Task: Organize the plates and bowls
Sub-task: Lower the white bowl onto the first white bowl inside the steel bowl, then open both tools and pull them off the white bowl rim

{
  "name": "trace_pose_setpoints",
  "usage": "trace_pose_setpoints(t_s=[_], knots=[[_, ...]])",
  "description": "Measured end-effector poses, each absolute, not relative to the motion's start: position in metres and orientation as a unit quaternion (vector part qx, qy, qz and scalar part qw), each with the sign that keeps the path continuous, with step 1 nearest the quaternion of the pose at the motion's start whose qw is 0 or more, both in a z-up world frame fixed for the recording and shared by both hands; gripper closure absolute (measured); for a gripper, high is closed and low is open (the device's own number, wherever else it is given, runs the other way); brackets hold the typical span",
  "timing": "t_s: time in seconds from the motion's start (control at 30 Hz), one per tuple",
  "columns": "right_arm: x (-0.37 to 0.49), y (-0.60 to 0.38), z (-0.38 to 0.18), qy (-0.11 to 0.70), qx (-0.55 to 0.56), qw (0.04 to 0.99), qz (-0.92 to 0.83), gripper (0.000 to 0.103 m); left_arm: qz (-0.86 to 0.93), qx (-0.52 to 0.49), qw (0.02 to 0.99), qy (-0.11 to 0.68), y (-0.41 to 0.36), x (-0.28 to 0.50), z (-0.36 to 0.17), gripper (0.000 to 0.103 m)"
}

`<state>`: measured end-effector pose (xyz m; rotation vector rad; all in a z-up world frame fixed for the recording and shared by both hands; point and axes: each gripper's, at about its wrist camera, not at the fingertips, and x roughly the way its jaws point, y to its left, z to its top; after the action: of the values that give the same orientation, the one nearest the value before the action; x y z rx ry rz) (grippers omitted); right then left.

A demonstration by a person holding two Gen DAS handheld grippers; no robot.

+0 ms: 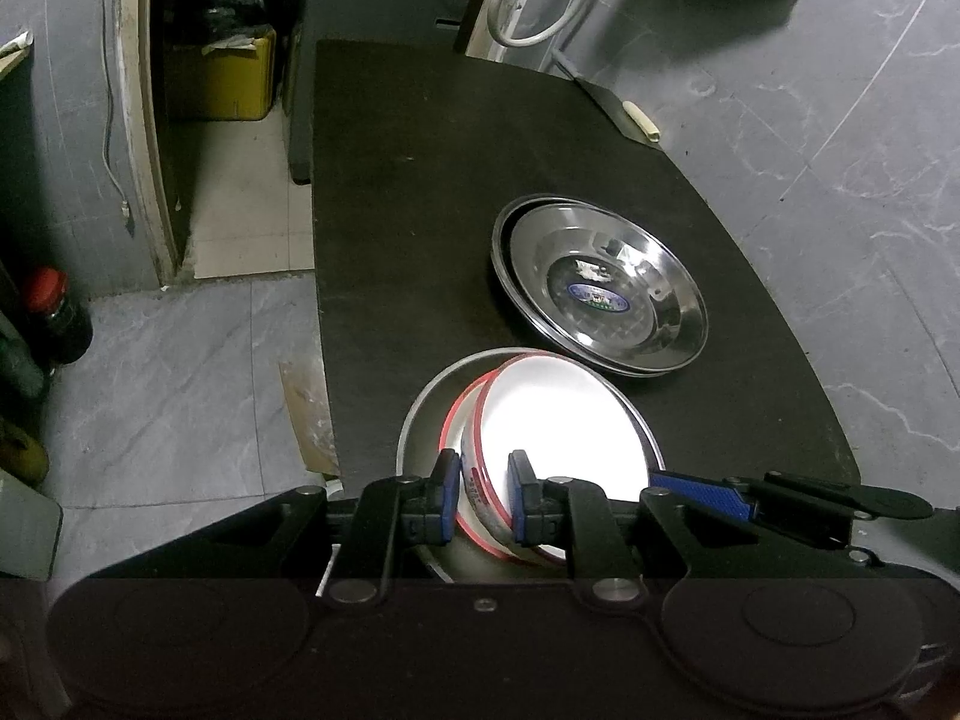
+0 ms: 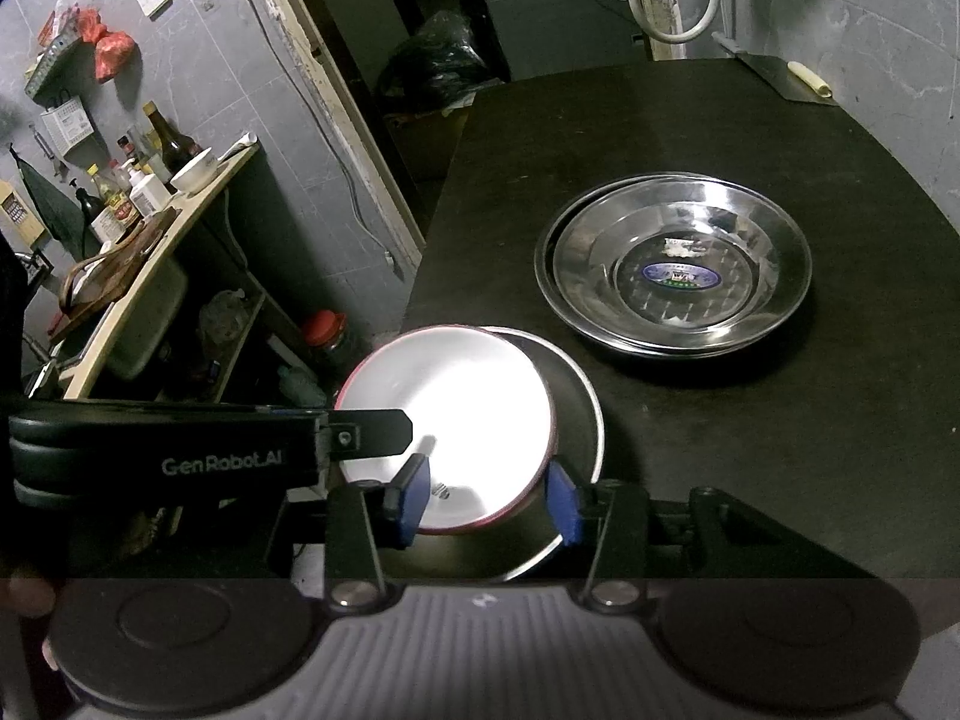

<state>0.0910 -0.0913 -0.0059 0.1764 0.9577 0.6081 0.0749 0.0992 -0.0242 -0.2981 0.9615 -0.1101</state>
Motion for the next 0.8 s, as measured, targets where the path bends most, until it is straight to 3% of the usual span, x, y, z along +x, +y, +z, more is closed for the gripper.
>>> trace_pose_setpoints(t_s=[0.53, 0.8], knots=[[0.09, -0.09, -0.004, 0.451, 0.081, 0.842, 0.285, 0.051, -0.053, -0.145, 0.876, 0.457, 0.104, 0.073, -0.024, 0.081], [0.091, -0.089, -0.003, 0.448, 0.08, 0.844, 0.284, 0.05, -0.056, -0.144, 0.879, 0.451, 0.11, 0.07, -0.02, 0.074]])
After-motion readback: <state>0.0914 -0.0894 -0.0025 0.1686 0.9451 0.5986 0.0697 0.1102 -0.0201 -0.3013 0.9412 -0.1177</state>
